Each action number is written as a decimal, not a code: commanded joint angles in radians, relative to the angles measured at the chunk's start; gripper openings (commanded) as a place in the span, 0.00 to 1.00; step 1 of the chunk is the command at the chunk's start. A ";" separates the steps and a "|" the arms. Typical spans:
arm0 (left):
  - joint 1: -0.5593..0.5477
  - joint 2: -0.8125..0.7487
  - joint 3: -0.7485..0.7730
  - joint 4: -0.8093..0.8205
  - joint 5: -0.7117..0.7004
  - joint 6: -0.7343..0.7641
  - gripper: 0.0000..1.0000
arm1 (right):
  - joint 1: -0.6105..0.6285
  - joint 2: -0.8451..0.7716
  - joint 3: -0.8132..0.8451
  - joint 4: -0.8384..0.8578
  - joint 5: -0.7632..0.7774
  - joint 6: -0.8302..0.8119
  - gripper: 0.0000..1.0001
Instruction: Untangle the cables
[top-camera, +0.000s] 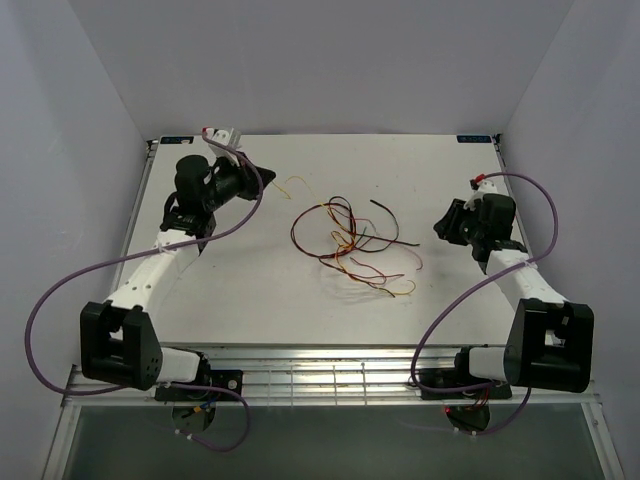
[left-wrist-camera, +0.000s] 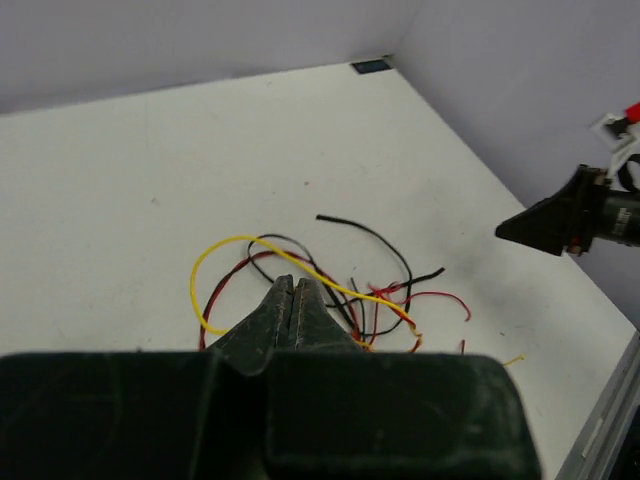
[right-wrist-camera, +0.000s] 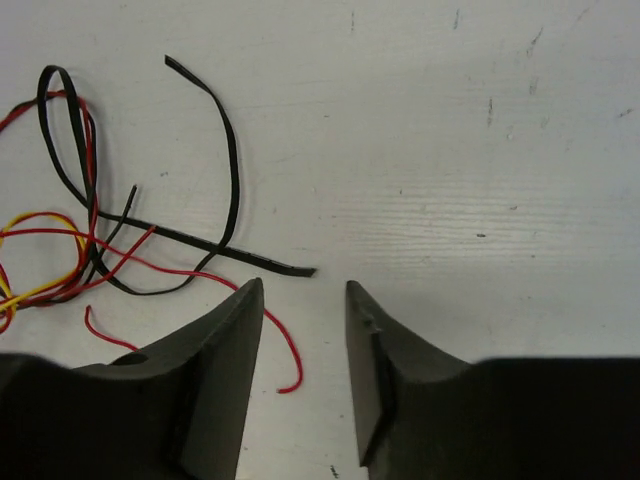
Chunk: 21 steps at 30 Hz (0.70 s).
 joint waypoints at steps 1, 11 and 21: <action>-0.027 -0.091 0.073 0.062 0.139 0.083 0.00 | -0.001 -0.020 0.042 0.024 -0.046 -0.035 0.48; -0.033 -0.113 0.249 0.064 0.369 0.166 0.00 | 0.149 -0.110 0.149 0.076 -0.178 -0.444 0.90; -0.034 -0.114 0.306 0.064 0.438 0.180 0.00 | 0.289 0.044 0.301 -0.044 -0.308 -0.851 0.90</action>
